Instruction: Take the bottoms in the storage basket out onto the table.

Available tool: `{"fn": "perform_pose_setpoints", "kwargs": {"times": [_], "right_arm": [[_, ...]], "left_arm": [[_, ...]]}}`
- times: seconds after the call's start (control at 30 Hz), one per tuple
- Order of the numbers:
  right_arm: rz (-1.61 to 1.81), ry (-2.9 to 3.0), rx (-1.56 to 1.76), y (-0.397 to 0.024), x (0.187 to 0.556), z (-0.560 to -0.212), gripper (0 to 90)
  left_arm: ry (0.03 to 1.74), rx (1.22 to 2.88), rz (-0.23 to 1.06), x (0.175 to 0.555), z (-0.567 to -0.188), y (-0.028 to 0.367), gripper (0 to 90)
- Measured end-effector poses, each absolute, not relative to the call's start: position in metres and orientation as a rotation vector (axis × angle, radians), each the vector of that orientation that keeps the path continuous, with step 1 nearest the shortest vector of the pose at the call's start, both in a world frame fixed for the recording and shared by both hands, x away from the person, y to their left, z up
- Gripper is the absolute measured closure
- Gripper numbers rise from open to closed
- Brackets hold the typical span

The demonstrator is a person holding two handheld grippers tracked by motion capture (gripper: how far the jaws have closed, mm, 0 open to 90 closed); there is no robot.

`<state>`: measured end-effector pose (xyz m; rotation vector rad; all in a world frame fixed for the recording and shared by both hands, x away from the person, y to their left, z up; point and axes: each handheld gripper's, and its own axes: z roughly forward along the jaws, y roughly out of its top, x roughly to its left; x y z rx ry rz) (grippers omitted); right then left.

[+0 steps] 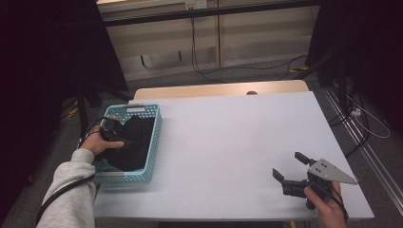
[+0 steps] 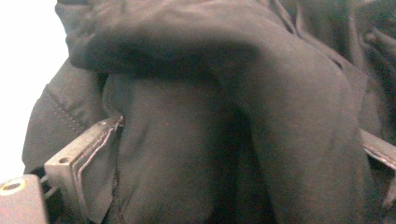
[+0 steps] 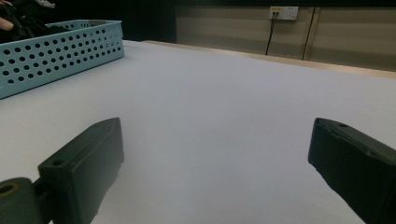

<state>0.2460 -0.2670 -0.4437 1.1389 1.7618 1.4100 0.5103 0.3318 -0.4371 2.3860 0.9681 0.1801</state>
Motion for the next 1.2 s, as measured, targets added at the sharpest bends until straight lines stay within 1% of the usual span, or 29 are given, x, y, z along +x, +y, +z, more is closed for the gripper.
{"fn": "perform_pose_setpoints", "kwargs": {"times": [0.1,0.23,0.37,0.53,0.67,0.8,1.1,1.2], "right_arm": [[1.408,1.76,1.142,-0.266,0.246,-0.444,2.7],[1.407,1.761,1.14,-0.266,0.246,-0.444,2.7],[1.406,1.76,1.144,-0.266,0.246,-0.444,2.7],[1.404,1.762,1.137,-0.267,0.246,-0.443,2.7],[1.402,1.763,1.137,-0.266,0.246,-0.444,2.7],[1.402,1.761,1.136,-0.266,0.246,-0.443,2.7],[1.4,1.76,1.136,-0.267,0.246,-0.443,2.7],[1.401,1.759,1.135,-0.266,0.245,-0.443,2.7]], "left_arm": [[0.945,2.394,0.141,0.506,-0.441,0.331,3.8],[0.864,2.46,0.167,0.501,-0.443,0.326,2.1],[0.873,2.468,0.142,0.499,-0.443,0.322,2.6],[0.87,2.461,0.158,0.493,-0.446,0.316,3.4],[0.864,2.464,0.156,0.49,-0.442,0.315,12.4],[0.892,2.471,0.186,0.491,-0.438,0.315,26.3],[0.905,2.498,0.179,0.489,-0.434,0.307,42.9],[0.907,2.517,0.185,0.489,-0.432,0.303,50.3]]}}
